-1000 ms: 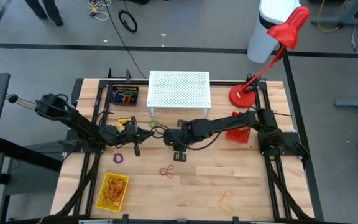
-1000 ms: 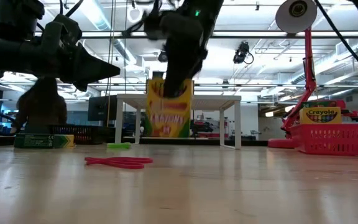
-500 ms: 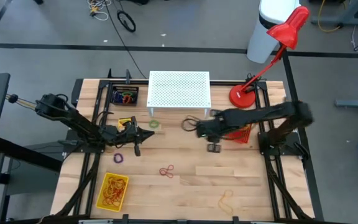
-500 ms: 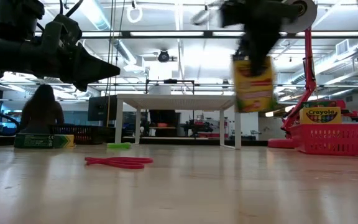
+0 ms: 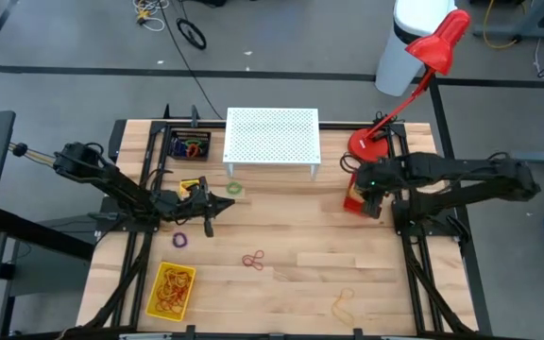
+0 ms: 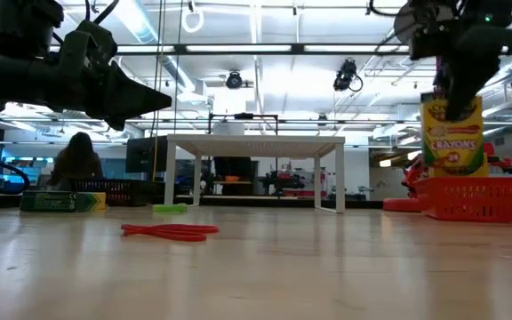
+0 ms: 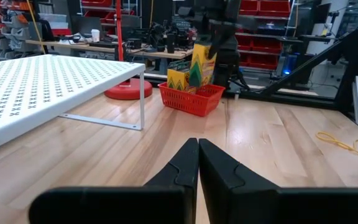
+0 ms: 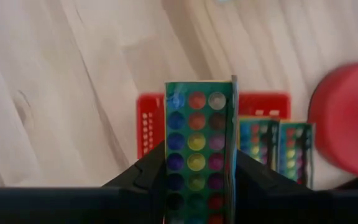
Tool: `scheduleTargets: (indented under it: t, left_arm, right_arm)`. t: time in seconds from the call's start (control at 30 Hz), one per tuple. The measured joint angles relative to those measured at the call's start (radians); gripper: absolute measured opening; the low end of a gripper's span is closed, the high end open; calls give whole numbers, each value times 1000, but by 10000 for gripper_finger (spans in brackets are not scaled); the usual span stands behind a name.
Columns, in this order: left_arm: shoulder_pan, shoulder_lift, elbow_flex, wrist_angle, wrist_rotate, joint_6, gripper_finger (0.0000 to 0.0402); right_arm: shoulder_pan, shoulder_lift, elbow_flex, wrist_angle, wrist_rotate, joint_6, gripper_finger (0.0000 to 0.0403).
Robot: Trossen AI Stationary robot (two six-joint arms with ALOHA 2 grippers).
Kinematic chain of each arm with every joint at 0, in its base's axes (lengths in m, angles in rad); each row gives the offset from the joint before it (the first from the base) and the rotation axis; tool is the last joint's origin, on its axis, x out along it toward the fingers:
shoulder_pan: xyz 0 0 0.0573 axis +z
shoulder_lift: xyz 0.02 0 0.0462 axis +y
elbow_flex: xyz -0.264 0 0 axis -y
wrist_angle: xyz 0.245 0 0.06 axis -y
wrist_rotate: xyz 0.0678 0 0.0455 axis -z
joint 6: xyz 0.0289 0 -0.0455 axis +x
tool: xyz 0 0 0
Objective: Pick & Place Office Desk Supplies
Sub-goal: Put the box yellow crayon into the red bin
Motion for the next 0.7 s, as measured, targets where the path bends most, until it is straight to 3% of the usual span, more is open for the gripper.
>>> scheduleTargets:
  t: [0.7]
  left_arm:
    - [0,0,0,-1,0,-5,18]
  right_arm:
    - [-76,45,-161,112,-18,-50,127]
